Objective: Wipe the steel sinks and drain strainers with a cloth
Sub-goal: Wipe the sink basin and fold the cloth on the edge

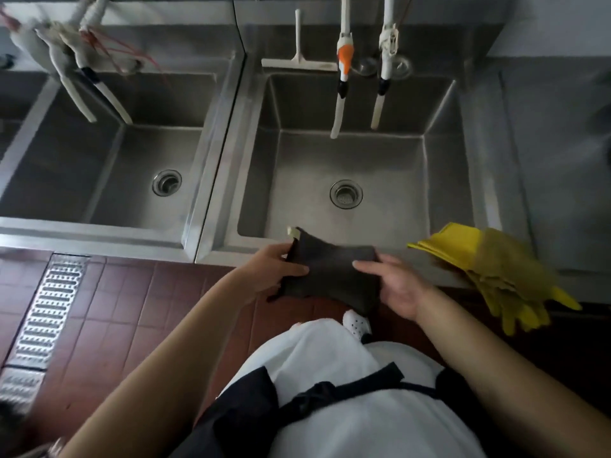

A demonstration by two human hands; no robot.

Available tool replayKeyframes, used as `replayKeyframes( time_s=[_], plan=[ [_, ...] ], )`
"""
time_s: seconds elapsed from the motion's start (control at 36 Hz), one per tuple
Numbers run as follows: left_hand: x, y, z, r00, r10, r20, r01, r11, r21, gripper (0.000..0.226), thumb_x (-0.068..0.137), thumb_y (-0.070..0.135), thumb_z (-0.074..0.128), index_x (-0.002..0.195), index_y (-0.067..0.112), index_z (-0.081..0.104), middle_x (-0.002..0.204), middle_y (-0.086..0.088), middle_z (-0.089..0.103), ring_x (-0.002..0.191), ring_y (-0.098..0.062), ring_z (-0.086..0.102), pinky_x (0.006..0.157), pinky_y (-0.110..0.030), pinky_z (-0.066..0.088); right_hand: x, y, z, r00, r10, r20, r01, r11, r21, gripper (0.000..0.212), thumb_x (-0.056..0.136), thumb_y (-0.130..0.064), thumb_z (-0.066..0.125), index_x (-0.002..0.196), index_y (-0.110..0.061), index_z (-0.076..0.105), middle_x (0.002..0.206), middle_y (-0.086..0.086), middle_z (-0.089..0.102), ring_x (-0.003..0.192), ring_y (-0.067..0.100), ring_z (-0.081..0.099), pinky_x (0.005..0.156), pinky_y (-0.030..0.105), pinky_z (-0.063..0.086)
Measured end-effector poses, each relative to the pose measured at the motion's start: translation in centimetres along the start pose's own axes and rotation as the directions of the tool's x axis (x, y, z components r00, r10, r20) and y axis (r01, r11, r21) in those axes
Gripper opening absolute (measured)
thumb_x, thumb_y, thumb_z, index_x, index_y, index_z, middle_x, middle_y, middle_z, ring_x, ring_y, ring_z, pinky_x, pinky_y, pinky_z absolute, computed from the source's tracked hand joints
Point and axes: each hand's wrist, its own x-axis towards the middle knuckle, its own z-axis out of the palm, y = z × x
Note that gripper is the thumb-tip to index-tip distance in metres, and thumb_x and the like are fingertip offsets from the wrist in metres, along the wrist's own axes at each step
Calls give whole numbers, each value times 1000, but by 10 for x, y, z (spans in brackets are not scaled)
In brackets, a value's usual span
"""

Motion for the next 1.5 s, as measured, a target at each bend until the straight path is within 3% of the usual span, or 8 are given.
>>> replayKeyframes(
  time_s=[0.28,0.56,0.72,0.92,1.17,1.28,1.39,1.5],
  plan=[
    [-13,-37,17,988,21,-153,-70,943,-326,79,81,-16,69,143,24,39,91,-11,76,80,-25,74,62,-31,59,7,13,-8,961,-188,-201,143,966,-217,70,77,15,69,131,-25,49,106,13,72,95,26,71,80,40,57],
    [-67,-67,6,918,62,-391,-203,922,-329,48,81,-17,68,119,12,63,102,-6,69,78,-9,71,66,-24,57,22,12,27,952,-251,176,307,799,-517,50,79,17,68,109,-23,67,101,6,74,91,15,68,77,21,56],
    [-104,-108,-13,825,-3,-566,-203,932,-300,54,74,-12,76,111,26,68,103,-1,68,74,-4,70,64,-22,57,43,29,71,906,-253,340,424,563,-709,61,74,16,69,103,-37,65,112,4,73,108,19,69,96,43,55],
    [-132,-144,-56,746,39,-665,-324,893,-312,57,77,-8,76,107,40,70,103,11,69,79,-4,70,64,-23,57,58,54,142,850,-315,423,521,379,-765,51,78,7,71,107,-34,66,102,-14,71,101,6,68,80,12,51],
    [-125,-120,-138,637,316,-703,-333,936,118,66,85,-6,58,131,41,57,118,8,63,91,-17,63,80,-43,58,64,60,207,721,-568,397,607,239,-758,58,86,-7,68,132,-39,52,121,-6,68,104,13,66,85,23,51],
    [-73,-107,-155,704,366,-609,-190,923,336,69,88,-7,46,146,30,48,151,-5,46,134,-28,46,108,-39,43,96,63,205,831,-493,259,386,174,-906,61,89,-17,68,144,-31,46,143,3,52,127,22,53,95,22,41],
    [-29,-113,-147,801,257,-540,170,768,617,64,100,25,45,156,37,18,168,-2,-5,153,-33,0,121,-52,10,123,65,201,932,-332,147,87,-188,-978,71,94,-52,56,155,-35,25,167,5,0,147,35,19,115,49,26],
    [6,-126,-141,843,339,-418,145,606,783,65,102,50,34,158,39,4,168,1,-4,154,-24,-11,122,-46,-6,144,76,206,919,-175,355,251,-435,-865,75,98,-57,40,159,-35,3,168,-9,-6,154,19,-4,118,60,11]
  ],
)
